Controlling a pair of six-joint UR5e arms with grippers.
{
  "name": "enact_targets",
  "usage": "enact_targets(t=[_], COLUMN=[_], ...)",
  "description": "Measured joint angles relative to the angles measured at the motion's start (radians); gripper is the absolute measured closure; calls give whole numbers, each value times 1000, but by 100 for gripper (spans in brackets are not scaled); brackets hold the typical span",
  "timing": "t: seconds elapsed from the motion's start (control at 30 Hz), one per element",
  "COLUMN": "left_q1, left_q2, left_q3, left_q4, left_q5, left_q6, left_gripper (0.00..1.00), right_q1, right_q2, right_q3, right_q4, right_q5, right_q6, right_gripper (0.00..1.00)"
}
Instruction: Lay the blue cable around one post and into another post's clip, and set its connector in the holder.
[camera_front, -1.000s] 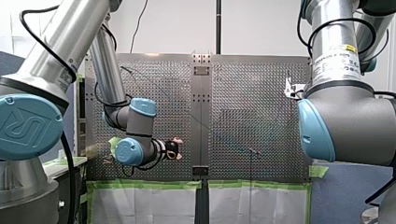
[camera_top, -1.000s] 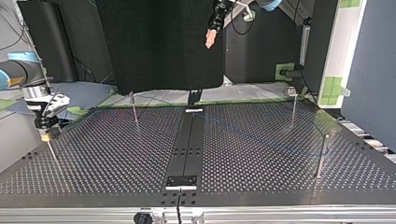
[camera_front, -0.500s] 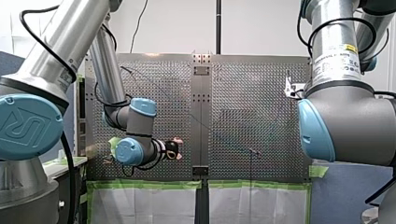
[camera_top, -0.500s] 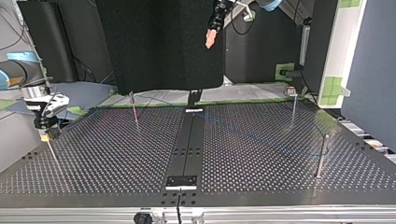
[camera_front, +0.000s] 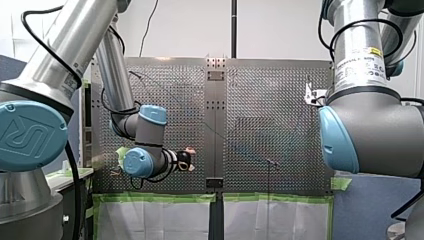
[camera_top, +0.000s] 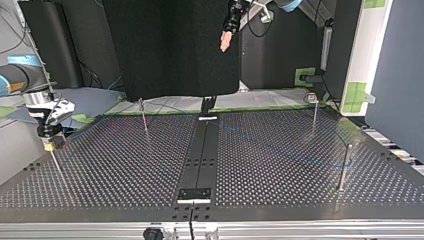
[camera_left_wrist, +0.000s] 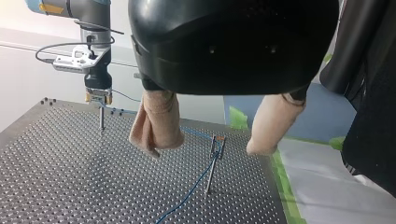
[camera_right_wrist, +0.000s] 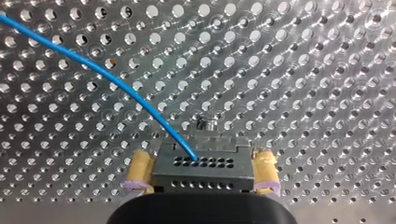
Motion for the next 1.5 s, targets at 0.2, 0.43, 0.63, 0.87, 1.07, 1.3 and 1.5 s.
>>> enact_targets(t=[0.2,0.43,0.63,0.87,1.07,1.3,1.5], left_q1=[0,2,3,4,5,5,6], left_q2=[0,0,0,0,0,0,0], left_q3=[-2,-12,-14,-14,-14,-14,-14], left_q4=[-2,1,3,3,3,3,3], left_q5=[-1,-2,-1,0,0,0,0], left_q6=[0,0,0,0,0,0,0], left_gripper=[0,0,0,0,0,0,0], right_q1=[-1,-1,0,0,3,9,12], right_q2=[0,-1,-3,-3,-3,-2,-2], right_q3=[0,0,0,0,0,0,0], right_q4=[0,2,2,3,1,-3,-4], right_q5=[2,15,23,26,24,23,22], right_q6=[-2,-7,-10,-12,-11,-10,-10], right_gripper=[11,11,11,11,11,11,11])
